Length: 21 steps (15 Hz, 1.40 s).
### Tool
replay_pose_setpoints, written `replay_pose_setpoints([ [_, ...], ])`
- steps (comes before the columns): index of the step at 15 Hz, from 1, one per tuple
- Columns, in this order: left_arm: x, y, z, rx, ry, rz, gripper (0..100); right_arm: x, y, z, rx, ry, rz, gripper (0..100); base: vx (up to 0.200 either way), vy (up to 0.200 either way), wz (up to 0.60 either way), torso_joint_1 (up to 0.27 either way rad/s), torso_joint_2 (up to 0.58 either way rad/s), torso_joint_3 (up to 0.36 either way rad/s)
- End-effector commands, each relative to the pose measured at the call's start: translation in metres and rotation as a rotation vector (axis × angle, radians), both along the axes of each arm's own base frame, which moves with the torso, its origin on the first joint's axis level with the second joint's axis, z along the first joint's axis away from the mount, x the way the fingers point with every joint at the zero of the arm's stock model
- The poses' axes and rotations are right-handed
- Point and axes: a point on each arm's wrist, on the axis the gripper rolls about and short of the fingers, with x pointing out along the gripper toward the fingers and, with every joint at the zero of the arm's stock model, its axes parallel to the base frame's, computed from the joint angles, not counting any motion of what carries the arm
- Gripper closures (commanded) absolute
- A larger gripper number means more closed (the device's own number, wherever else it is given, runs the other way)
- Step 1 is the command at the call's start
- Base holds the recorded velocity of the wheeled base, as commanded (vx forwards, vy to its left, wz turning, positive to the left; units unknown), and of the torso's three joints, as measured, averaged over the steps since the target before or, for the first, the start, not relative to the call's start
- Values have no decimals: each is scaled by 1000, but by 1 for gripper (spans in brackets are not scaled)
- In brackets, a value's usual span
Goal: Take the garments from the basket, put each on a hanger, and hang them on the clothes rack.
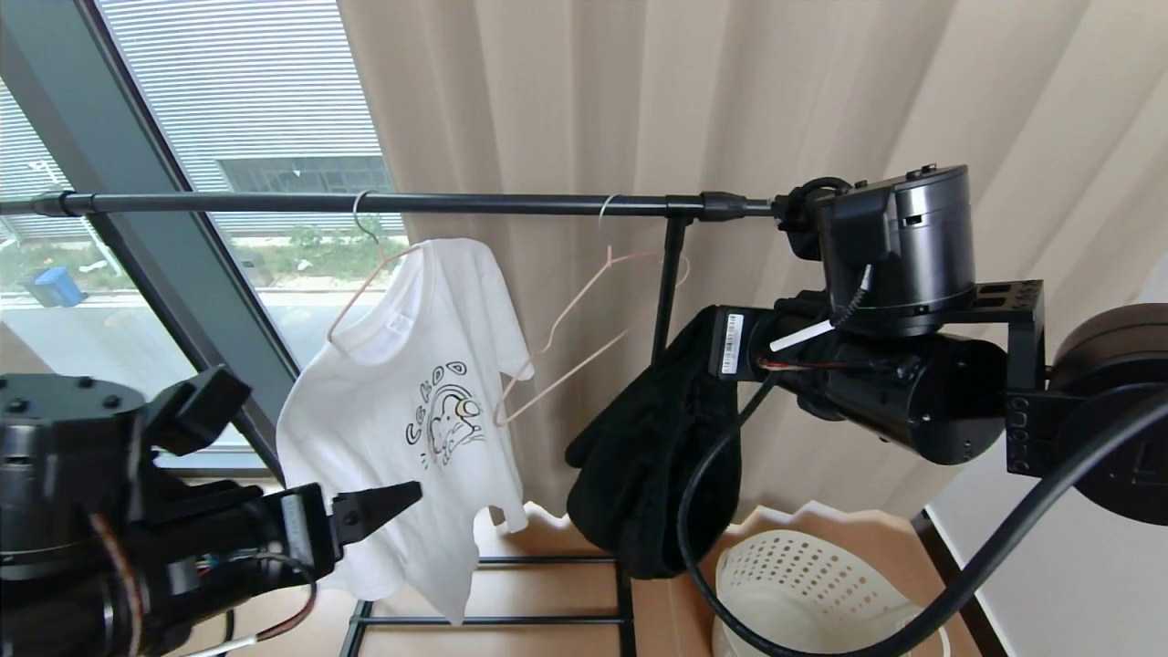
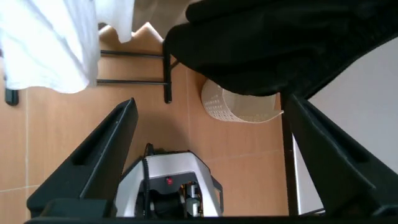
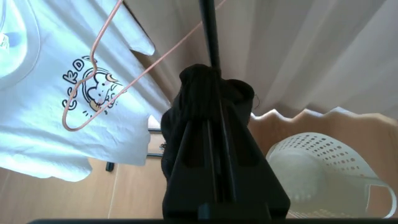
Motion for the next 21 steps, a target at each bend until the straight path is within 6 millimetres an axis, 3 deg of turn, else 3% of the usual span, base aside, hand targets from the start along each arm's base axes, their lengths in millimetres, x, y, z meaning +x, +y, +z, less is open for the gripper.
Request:
replay_pose_setpoints([
  [1,28,-59,-24,35,68,-87,0,3,14,5,11,-25,5,100,0,0,0,0,0,0],
  [6,46,-133,-31,-48,113,-163,0,9,26,13,64,-75,14,100,0,0,0,0,0,0],
  [9,50,-150,-32,-53,106,-182,0,2,27,17,77,-84,30,100,0,0,0,0,0,0],
  [13,55,-155,-40,-36,113,-152,0,-5,29,22,103,-97,9,100,0,0,0,0,0,0],
  [18,74,-179,-91,137,113,-13,0,-11,31,31,120,-119,14,100,0,0,0,0,0,0],
  [21,68,-189,-111,192,133,-29,0,-14,30,35,131,-129,13,100,0,0,0,0,0,0],
])
